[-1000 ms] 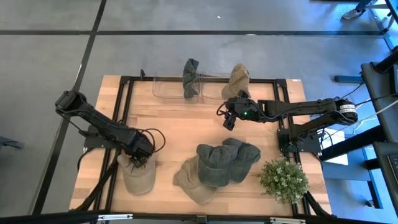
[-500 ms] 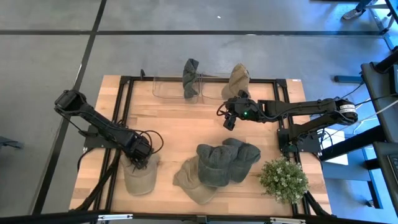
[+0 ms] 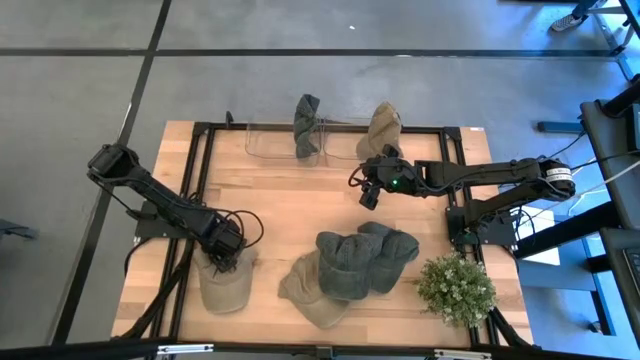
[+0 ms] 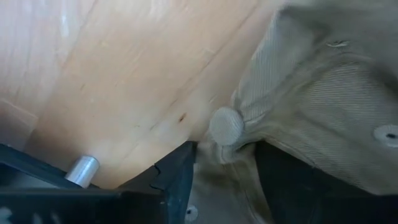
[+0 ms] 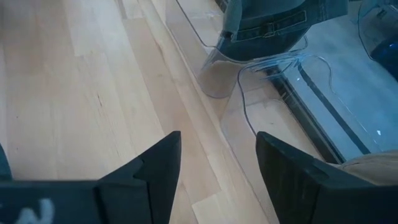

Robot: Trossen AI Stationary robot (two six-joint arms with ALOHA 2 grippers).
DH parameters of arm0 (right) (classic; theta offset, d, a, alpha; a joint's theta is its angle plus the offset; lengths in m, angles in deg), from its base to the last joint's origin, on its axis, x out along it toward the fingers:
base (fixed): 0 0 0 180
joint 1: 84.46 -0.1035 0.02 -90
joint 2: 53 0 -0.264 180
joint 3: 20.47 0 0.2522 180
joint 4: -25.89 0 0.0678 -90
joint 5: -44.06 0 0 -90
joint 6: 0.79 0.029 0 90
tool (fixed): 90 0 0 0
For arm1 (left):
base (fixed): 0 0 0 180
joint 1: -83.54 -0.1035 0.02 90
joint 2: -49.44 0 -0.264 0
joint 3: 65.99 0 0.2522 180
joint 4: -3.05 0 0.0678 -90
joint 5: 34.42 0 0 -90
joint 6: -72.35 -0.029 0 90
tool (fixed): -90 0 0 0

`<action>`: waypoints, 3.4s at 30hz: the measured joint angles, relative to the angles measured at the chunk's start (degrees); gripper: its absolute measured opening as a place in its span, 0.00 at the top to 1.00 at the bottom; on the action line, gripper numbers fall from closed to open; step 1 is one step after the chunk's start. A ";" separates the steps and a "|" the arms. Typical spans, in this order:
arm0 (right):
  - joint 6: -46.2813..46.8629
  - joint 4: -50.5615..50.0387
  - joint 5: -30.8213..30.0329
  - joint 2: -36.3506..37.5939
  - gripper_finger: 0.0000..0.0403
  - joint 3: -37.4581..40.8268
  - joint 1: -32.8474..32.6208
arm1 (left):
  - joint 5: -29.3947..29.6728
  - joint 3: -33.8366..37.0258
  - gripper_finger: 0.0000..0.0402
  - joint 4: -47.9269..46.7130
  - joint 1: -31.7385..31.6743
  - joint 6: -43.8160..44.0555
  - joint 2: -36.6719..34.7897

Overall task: Pick & Place hat
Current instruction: Put the left brown cap into the right transparent bin

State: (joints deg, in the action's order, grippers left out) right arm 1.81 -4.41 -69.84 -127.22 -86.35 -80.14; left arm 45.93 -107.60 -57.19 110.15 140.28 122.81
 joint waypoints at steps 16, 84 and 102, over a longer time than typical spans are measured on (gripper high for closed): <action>-2.21 -0.02 0.01 0.00 0.48 0.00 0.00 | 9.49 -3.13 0.98 -0.19 -0.11 -3.67 0.28; 27.06 21.99 32.00 -10.60 0.52 -3.98 2.32 | 53.90 -32.87 0.99 44.41 -18.58 -112.21 15.74; 22.35 22.02 31.47 -10.54 0.91 -3.96 2.33 | 54.82 -32.85 0.94 43.89 -18.60 -109.28 15.72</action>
State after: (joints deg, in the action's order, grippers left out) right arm 24.16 17.60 -38.37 -137.75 -90.30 -77.82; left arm 100.75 -140.46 -13.30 91.55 31.01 138.52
